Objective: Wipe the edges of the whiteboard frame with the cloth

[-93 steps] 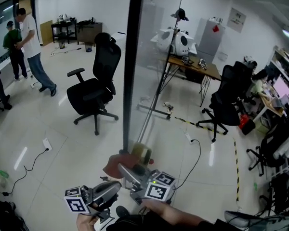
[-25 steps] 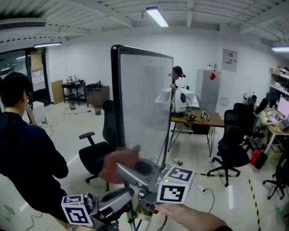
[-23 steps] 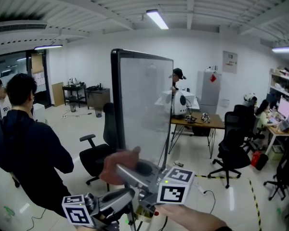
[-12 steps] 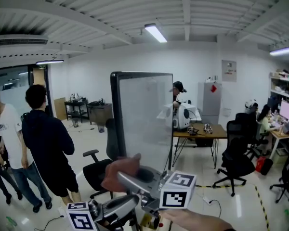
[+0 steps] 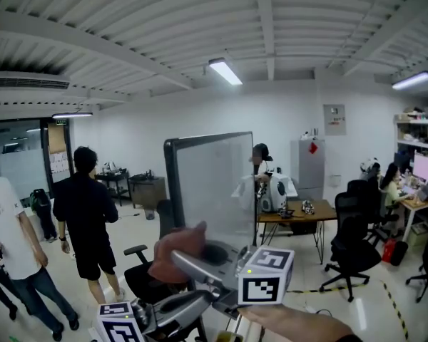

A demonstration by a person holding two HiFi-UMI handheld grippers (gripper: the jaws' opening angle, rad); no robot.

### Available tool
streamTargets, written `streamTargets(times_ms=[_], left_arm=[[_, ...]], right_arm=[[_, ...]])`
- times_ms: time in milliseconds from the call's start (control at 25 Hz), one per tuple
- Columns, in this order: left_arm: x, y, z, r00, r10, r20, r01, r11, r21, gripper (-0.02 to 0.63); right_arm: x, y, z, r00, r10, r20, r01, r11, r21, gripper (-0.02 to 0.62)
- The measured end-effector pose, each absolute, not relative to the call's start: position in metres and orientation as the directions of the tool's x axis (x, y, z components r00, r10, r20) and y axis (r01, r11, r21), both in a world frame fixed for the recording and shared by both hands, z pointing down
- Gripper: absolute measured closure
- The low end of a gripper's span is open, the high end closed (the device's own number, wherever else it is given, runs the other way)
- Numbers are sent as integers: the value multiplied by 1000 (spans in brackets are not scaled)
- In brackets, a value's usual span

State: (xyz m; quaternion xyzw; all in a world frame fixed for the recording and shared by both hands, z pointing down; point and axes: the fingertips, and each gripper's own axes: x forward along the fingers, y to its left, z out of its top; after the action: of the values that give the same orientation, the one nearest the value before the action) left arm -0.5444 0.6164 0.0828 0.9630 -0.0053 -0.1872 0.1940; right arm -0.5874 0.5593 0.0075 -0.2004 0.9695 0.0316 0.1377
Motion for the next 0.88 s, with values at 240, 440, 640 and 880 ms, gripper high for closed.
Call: streamTargets(times_ms=[240,440,640,880], left_arm=[[-545,615,58,932,-68,-357,62,-938,341,618],[-544,610,47,926,-67,-370,69,-937,343,618],[-541,615,29,923,-52,-381,82,-942,326,618],[-549,624,-9,902,-15,-431,121,-950,288,618]], right_arm=[[-591,560,-11,-883,-377,-280,-401,915,34,485],[-590,560,-24,-889,-365,-276,-393,918,50,485],[-589,561,-49,-889,-363,-281,-399,914,81,485],[-590,560,-74,-886,-368,-284,-413,902,121,485]])
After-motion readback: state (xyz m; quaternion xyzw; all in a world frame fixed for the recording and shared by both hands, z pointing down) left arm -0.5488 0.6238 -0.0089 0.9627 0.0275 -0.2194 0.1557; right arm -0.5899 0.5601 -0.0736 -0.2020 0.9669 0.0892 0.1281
